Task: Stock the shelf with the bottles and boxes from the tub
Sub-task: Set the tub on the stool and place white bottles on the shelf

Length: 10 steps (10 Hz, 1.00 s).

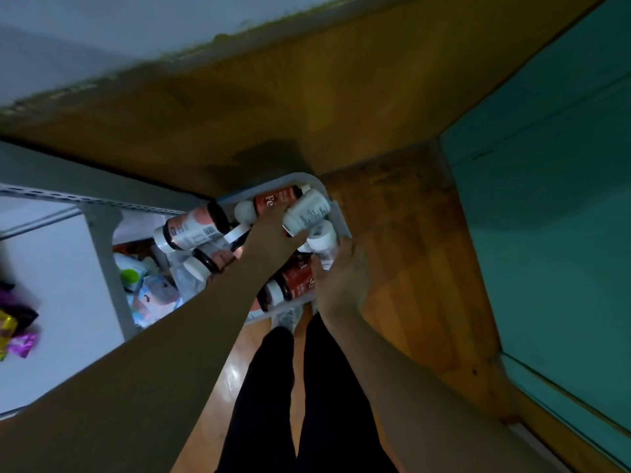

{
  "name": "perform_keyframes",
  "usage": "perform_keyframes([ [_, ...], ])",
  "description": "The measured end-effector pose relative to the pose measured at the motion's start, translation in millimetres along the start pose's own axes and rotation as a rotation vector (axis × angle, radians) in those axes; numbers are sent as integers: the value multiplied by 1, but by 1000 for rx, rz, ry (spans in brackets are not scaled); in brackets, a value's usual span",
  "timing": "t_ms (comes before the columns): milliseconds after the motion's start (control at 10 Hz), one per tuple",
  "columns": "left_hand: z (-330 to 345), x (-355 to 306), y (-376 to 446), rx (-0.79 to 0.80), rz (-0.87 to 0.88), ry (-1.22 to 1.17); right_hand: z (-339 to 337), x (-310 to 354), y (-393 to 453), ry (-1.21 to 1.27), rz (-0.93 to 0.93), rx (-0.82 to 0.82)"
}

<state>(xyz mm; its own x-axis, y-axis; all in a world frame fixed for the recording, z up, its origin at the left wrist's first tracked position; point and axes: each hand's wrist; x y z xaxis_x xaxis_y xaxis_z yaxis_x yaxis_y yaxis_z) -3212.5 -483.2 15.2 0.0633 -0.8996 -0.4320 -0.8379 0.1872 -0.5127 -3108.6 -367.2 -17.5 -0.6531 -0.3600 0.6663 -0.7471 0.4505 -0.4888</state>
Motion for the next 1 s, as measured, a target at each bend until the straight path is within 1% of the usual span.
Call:
perform_keyframes([
  [100,-3,-3,-8,14,-59,-55,-9,15,-3,-71,-80,-27],
  [200,-6,-5,-14,77,-91,-69,-12,15,-5,-118,-172,-50],
  [300,-14,-12,-27,98,-72,-60,-19,14,-4,-148,-229,-30],
  [400,-29,-9,-49,48,-96,-136,-30,21,-14,-132,-307,31],
  [500,-55,4,-85,-45,-193,-264,-41,34,-36,-38,-339,136],
  [600,-86,17,-138,-133,-257,-353,-54,52,-68,22,-356,195],
  [700,-112,36,-200,-223,-311,-419,-64,75,-112,92,-432,211],
  [800,-132,57,-267,-320,-317,-467,-69,101,-166,127,-528,246],
  [900,-139,85,-339,-410,-337,-544,-62,112,-221,90,-673,303],
  [1000,-138,122,-412,-470,-364,-628,-45,115,-287,81,-761,373],
])
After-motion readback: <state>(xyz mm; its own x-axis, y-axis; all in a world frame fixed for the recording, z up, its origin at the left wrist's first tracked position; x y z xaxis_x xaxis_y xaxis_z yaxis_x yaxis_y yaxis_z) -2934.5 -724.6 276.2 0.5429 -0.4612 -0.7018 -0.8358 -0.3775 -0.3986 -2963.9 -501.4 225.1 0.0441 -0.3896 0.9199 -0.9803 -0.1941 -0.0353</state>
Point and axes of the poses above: each hand's wrist, its own y-axis towards the middle knuckle, its own z-axis out of the palm, x = y × z, and after that the axes turned 14 degrees about y, right-handed
